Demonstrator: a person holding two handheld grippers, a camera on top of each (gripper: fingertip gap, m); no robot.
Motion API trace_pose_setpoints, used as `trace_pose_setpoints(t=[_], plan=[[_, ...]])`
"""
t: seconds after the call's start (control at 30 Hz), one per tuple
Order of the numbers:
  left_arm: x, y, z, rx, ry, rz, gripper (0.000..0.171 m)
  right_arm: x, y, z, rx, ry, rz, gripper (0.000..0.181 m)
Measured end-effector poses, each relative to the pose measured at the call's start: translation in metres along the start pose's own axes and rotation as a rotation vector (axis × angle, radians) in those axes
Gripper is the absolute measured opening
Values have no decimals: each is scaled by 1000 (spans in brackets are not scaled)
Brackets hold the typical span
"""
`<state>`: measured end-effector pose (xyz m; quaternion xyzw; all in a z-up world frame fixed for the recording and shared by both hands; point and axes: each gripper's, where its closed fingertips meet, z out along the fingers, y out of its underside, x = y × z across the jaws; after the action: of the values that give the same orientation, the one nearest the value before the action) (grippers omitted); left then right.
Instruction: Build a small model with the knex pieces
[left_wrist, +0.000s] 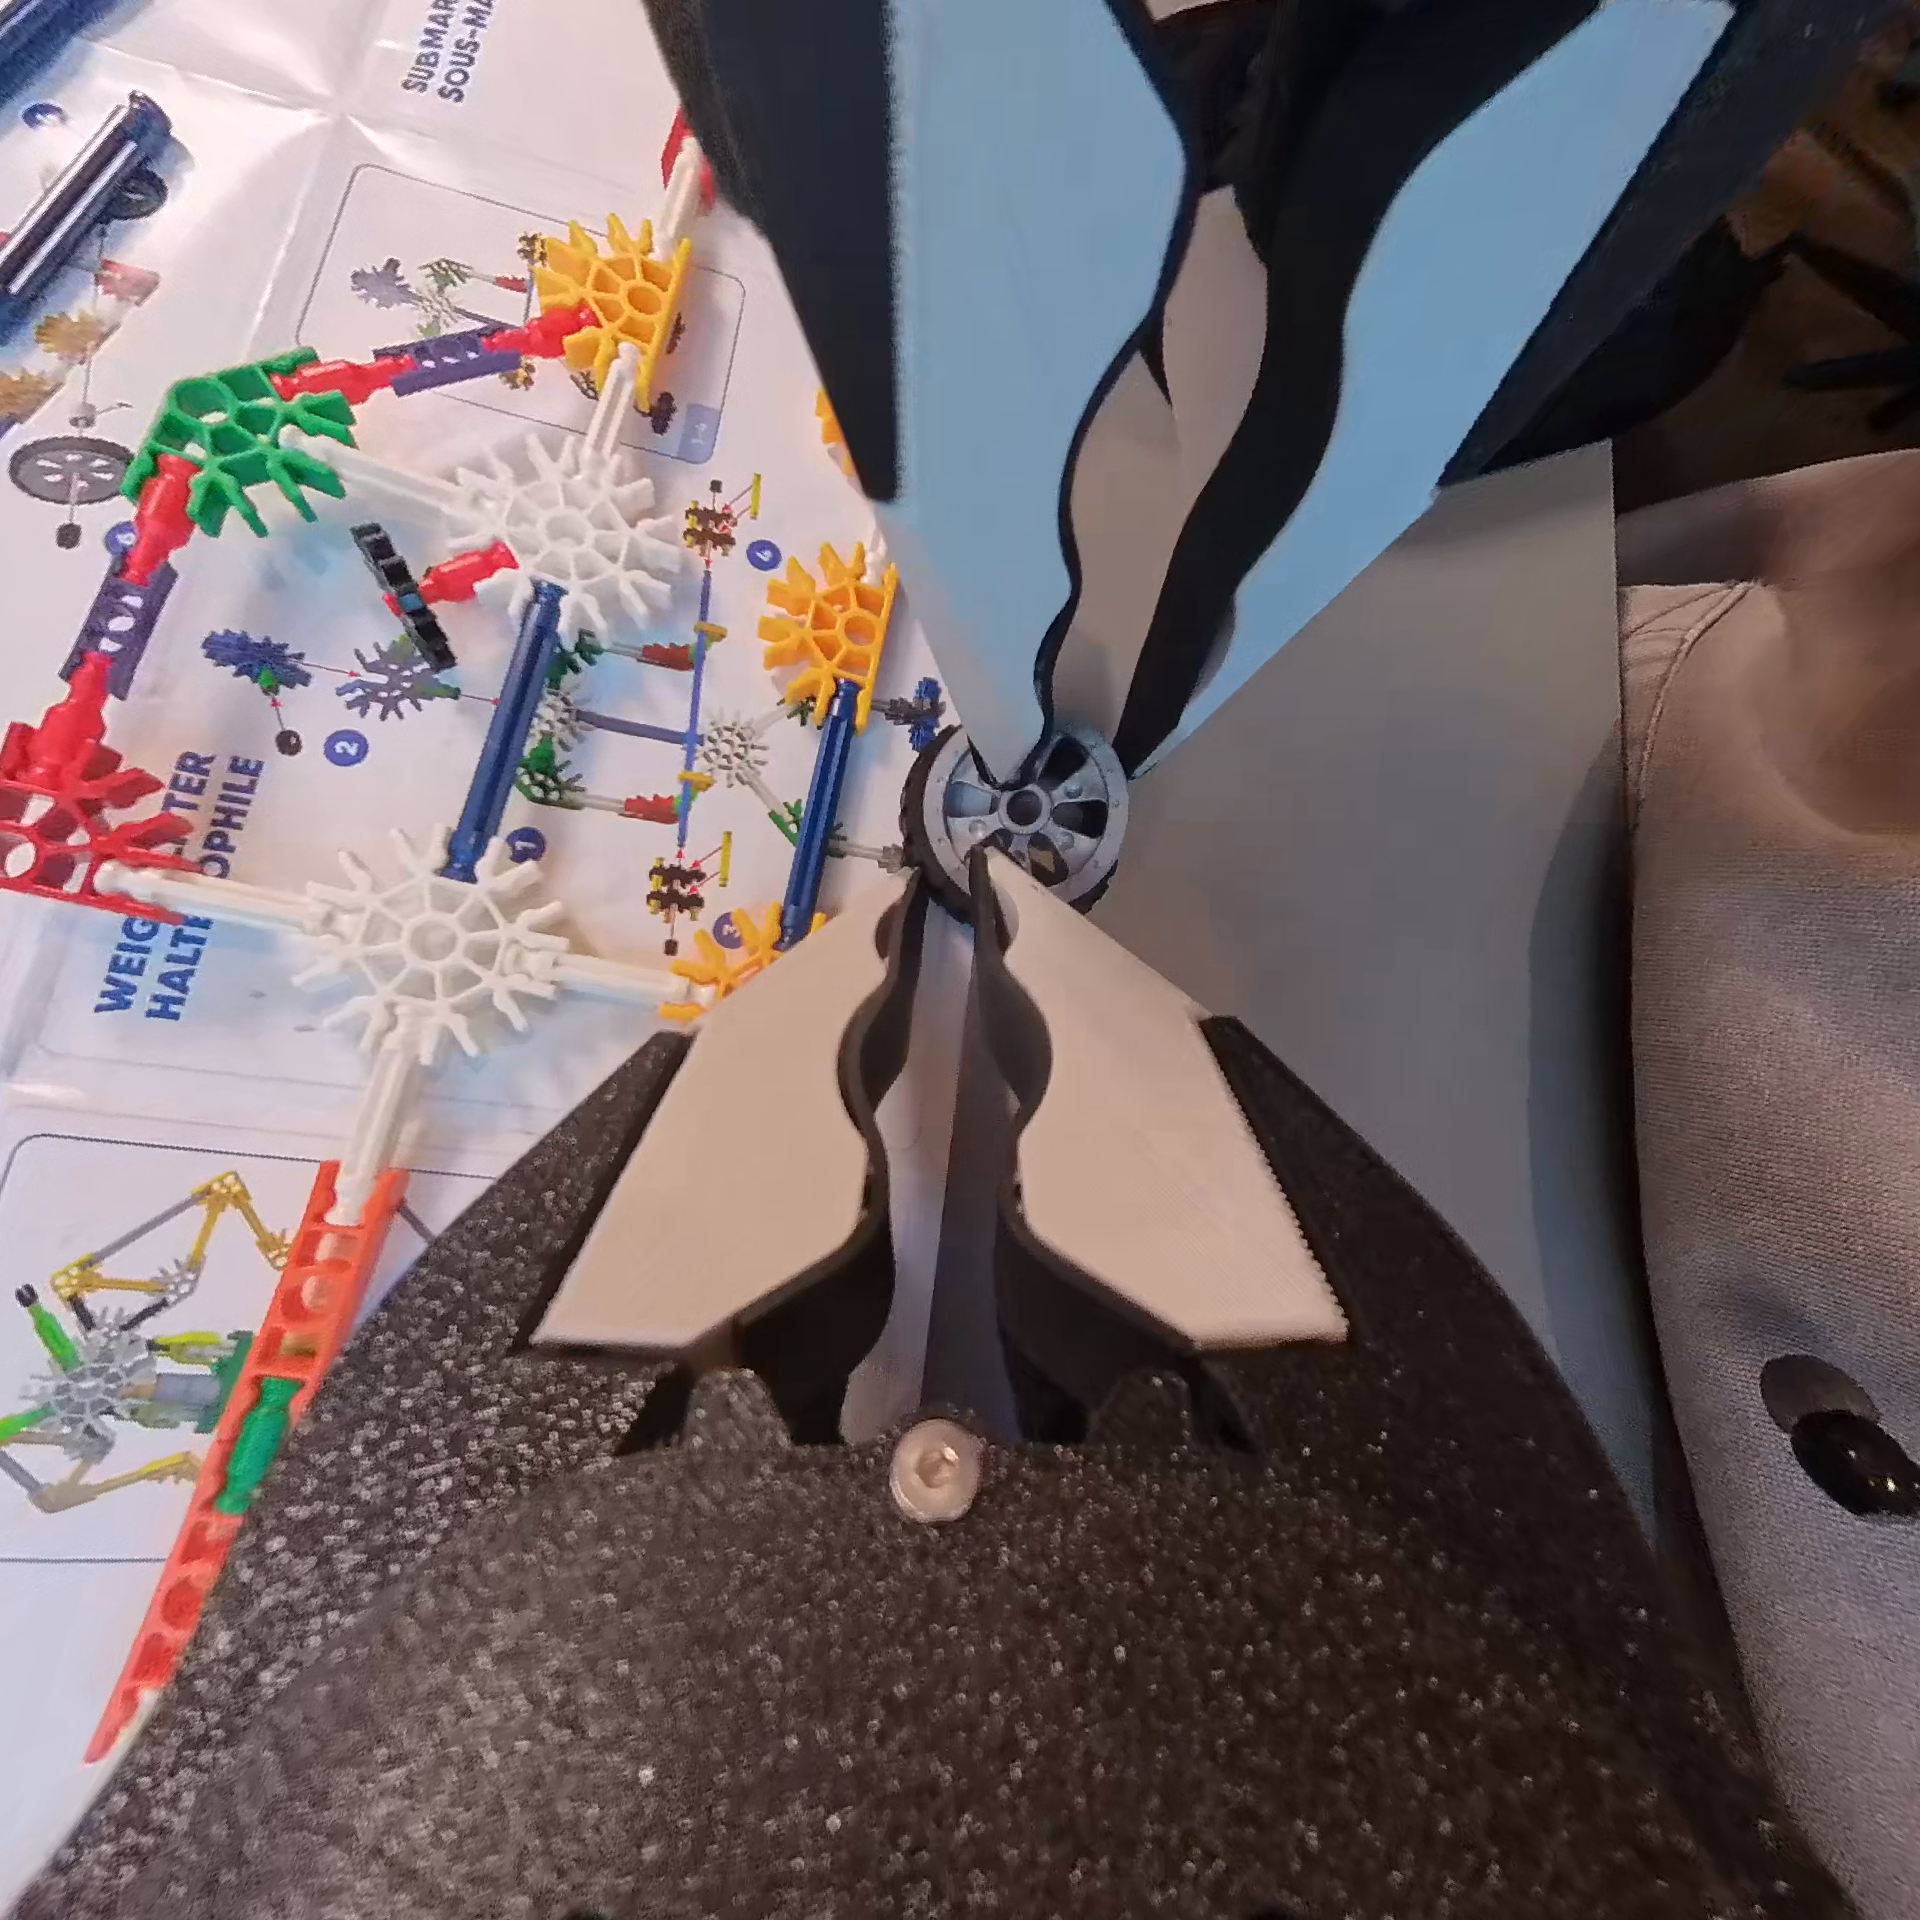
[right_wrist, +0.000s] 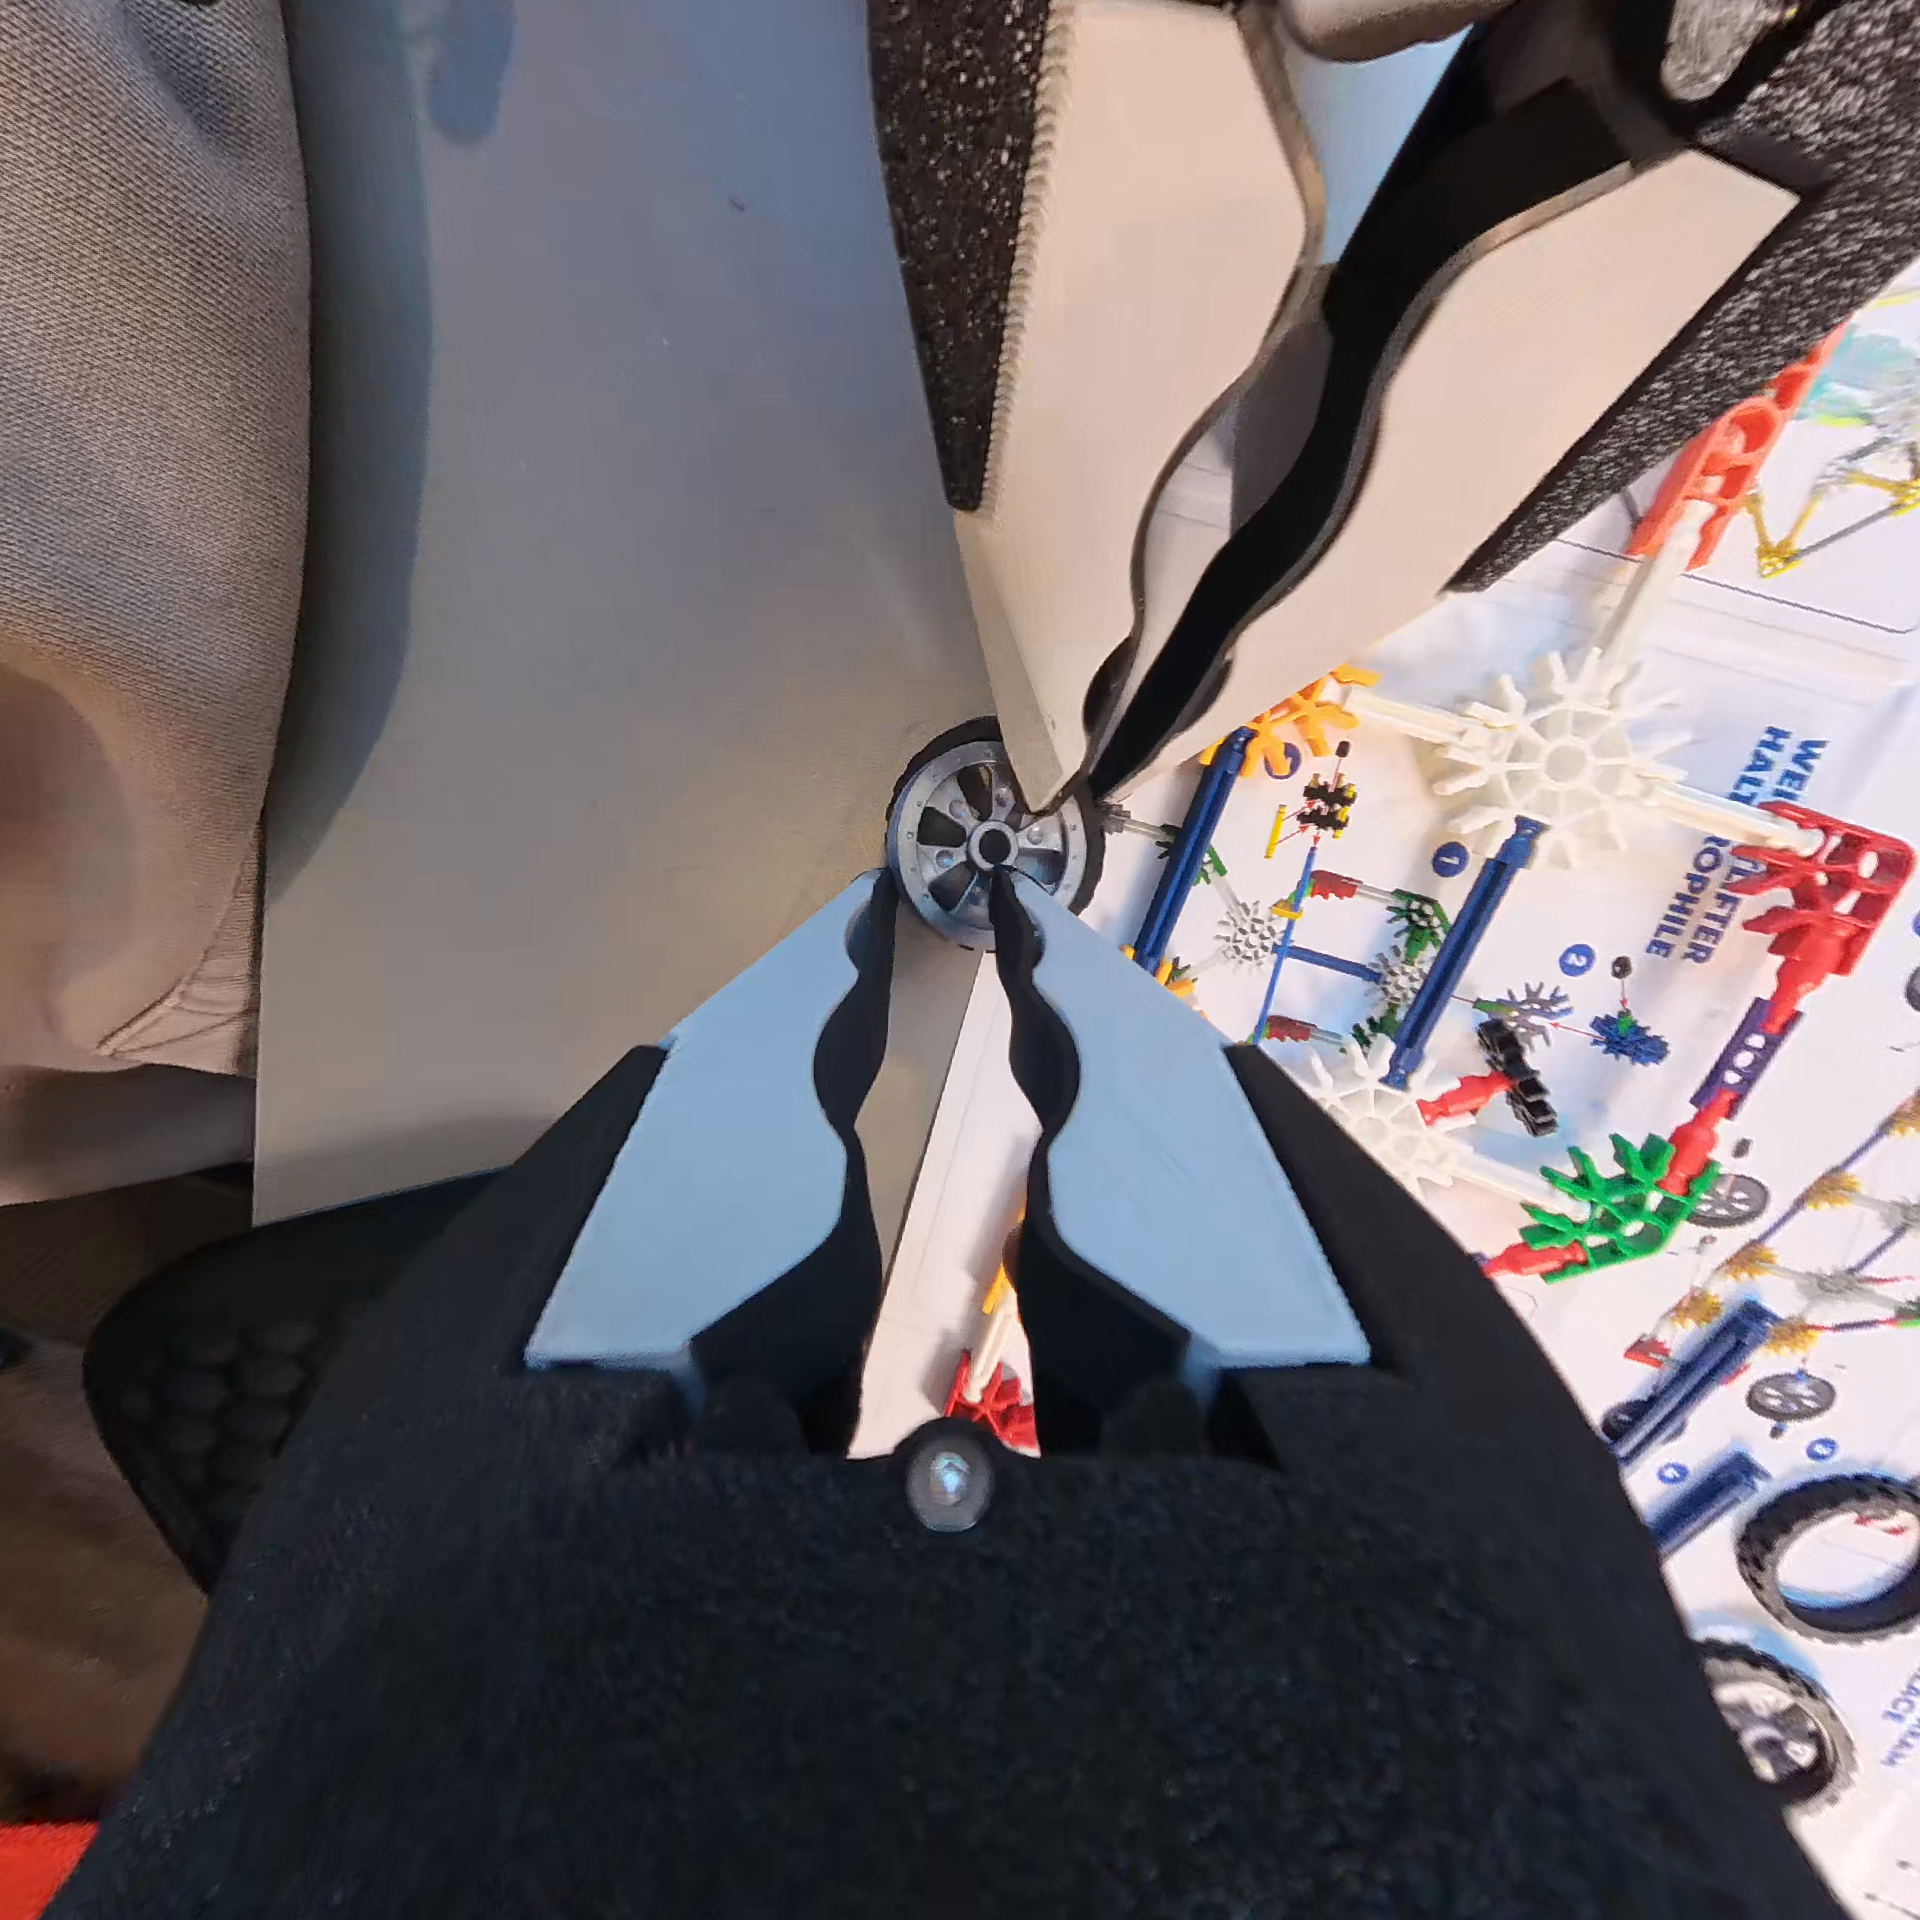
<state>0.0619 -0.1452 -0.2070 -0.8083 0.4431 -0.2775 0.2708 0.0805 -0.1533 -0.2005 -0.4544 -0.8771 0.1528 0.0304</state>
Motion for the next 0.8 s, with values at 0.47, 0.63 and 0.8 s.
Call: trace_pose_setpoints(t=[0.47,0.63,0.8], plan=[[-1,1,0,-10,-58,84,6,-6,-7,-6,223,102,135,14],[0,0,0,-5,-52,68,6,-3,-2,2,142,141,111,12],[1,0,-1,12,-13,15,6,-3,-2,3,81,82,143,11]])
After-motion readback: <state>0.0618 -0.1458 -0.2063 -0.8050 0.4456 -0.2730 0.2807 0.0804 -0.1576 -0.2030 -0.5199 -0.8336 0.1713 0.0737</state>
